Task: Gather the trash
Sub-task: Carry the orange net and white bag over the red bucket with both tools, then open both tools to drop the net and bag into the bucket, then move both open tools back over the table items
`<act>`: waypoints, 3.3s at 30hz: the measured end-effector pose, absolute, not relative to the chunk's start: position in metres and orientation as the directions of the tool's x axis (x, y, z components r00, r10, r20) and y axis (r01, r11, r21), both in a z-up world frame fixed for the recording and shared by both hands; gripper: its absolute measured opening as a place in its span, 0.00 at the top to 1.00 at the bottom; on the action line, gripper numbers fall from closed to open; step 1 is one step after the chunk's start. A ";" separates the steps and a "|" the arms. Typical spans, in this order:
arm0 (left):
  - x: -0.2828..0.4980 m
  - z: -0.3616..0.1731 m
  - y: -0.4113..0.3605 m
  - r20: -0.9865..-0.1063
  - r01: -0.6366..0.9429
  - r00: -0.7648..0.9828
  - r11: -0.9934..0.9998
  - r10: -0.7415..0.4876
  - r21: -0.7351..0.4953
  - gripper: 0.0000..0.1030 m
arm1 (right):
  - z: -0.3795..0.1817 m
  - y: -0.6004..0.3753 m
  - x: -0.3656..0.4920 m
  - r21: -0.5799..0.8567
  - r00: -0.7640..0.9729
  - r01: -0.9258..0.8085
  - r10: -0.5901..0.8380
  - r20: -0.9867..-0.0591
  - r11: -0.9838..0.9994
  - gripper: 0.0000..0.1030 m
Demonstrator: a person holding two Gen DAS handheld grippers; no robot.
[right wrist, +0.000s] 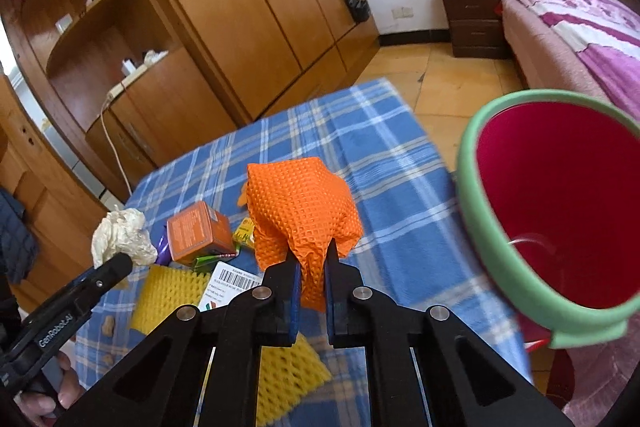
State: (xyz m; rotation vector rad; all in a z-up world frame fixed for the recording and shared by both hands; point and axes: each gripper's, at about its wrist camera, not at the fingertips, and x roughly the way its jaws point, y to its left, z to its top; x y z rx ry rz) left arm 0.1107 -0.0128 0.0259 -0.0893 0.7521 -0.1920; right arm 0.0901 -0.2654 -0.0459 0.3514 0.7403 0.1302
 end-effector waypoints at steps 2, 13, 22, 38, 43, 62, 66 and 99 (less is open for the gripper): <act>0.108 0.030 -0.019 -0.666 0.161 0.713 0.976 -0.220 -0.150 0.70 | -0.038 -0.272 0.081 0.354 0.748 0.020 0.221 -0.626 0.935 0.91; 0.103 0.037 -0.069 -0.674 0.278 0.670 0.947 -0.312 -0.162 0.70 | -0.016 -0.315 0.044 0.284 0.794 0.119 0.080 -0.602 0.951 0.91; 0.106 0.040 -0.125 -0.684 0.376 0.635 0.917 -0.358 -0.130 0.70 | -0.021 -0.358 0.030 0.252 0.788 0.208 -0.009 -0.616 0.945 0.91; 0.125 0.021 -0.231 -0.730 0.508 0.548 0.856 -0.409 -0.097 0.70 | -0.042 -0.431 0.026 0.260 0.761 0.348 -0.109 -0.639 0.901 0.91; 0.131 0.010 -0.259 -0.754 0.533 0.519 0.842 -0.402 -0.082 0.70 | -0.047 -0.447 0.027 0.276 0.758 0.359 -0.106 -0.643 0.892 0.90; 0.137 -0.005 -0.293 -0.778 0.570 0.504 0.822 -0.375 -0.027 0.40 | -0.059 -0.477 0.024 0.358 0.774 0.368 -0.069 -0.630 0.859 0.71; 0.136 0.000 -0.288 -0.769 0.568 0.503 0.821 -0.395 -0.051 0.40 | -0.055 -0.478 0.020 0.369 0.783 0.367 -0.069 -0.618 0.854 0.70; 0.110 0.031 -0.142 -0.740 0.302 0.618 0.949 -0.265 -0.087 0.35 | -0.032 -0.394 0.012 0.375 0.799 0.243 0.035 -0.601 0.895 0.35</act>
